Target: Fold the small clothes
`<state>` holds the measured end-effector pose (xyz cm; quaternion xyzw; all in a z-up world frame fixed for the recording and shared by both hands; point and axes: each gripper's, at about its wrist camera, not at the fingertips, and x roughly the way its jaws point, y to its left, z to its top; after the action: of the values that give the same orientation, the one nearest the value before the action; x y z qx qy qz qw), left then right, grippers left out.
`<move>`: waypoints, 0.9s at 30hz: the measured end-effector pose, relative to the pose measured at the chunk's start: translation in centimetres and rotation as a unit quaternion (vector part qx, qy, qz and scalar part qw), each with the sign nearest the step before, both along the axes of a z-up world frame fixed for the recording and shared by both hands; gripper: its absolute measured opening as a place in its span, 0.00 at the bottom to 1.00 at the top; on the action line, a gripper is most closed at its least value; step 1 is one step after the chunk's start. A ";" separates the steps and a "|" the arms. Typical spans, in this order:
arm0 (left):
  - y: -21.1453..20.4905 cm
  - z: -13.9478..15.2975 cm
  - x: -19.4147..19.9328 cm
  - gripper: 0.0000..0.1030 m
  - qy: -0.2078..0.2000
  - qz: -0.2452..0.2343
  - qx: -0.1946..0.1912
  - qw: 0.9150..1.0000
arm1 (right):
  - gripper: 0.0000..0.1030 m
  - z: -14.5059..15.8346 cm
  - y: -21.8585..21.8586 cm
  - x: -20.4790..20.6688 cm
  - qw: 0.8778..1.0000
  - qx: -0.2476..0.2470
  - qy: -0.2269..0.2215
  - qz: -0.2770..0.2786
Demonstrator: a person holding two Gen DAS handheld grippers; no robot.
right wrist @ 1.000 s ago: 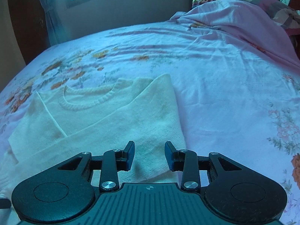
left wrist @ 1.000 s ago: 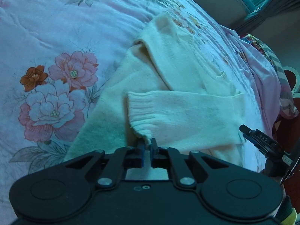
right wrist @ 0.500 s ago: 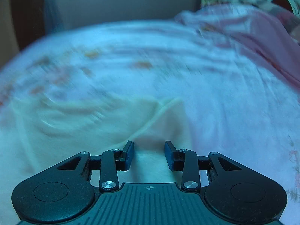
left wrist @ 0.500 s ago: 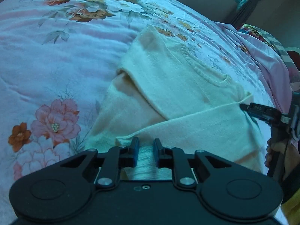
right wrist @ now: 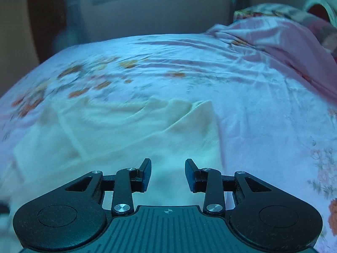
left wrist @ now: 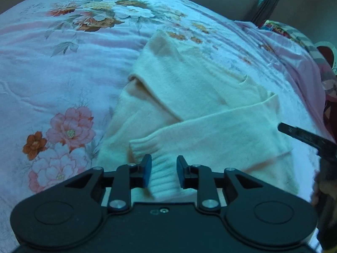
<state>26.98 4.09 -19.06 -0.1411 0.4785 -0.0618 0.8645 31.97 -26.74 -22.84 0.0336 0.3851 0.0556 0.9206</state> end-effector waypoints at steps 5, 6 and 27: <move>-0.3 0.7 -1.1 0.23 0.000 -0.003 0.013 1.000 | 0.34 -1.2 0.7 -2.9 0.999 -0.019 0.045 -0.013; -0.1 1.1 -1.6 0.23 0.000 -0.003 0.009 1.000 | 0.34 -0.5 0.4 -3.8 0.999 -0.001 0.042 -0.020; 3.6 1.8 -14.0 0.25 0.017 -0.001 0.031 0.999 | 0.34 0.1 0.9 -22.4 0.997 0.027 0.069 0.000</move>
<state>12.97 7.65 -17.26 -0.1149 0.4947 -0.0457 0.8602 9.56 -25.87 -22.75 0.0616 0.4458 0.0635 0.8908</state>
